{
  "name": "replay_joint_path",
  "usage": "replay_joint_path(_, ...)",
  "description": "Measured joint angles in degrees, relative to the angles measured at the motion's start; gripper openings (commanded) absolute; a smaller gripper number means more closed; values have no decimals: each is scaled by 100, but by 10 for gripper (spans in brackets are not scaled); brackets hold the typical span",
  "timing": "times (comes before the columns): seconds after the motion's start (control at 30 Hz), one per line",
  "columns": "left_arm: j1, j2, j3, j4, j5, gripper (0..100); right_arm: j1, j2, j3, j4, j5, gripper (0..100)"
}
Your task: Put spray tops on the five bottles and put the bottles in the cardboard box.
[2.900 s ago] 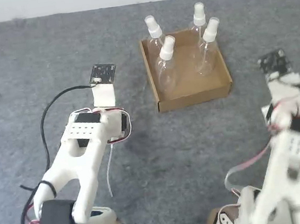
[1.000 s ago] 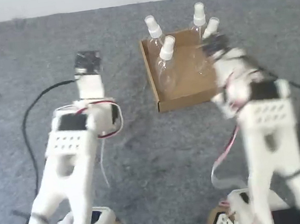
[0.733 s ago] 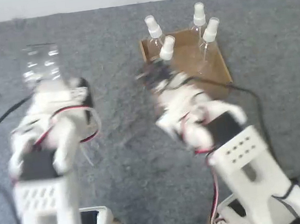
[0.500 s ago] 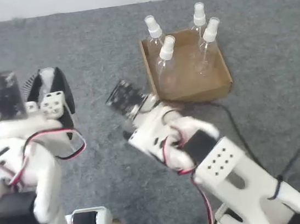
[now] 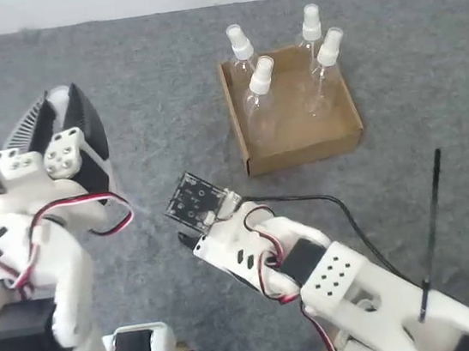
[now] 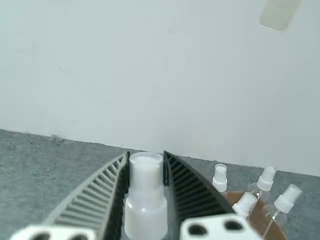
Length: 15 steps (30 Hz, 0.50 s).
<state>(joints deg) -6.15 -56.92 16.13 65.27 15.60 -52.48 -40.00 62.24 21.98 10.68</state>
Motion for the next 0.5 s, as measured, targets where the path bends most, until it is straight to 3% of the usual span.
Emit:
replay_joint_path(0.17,0,-26,149,-273,88,10,0,-149,440,-835,-18,6)
replay_joint_path(0.37,0,9,1125,-1134,105,10,0,-440,633,-976,-18,6)
replay_joint_path(0.5,176,9,1327,-1266,105,10,0,-510,642,-985,-18,6)
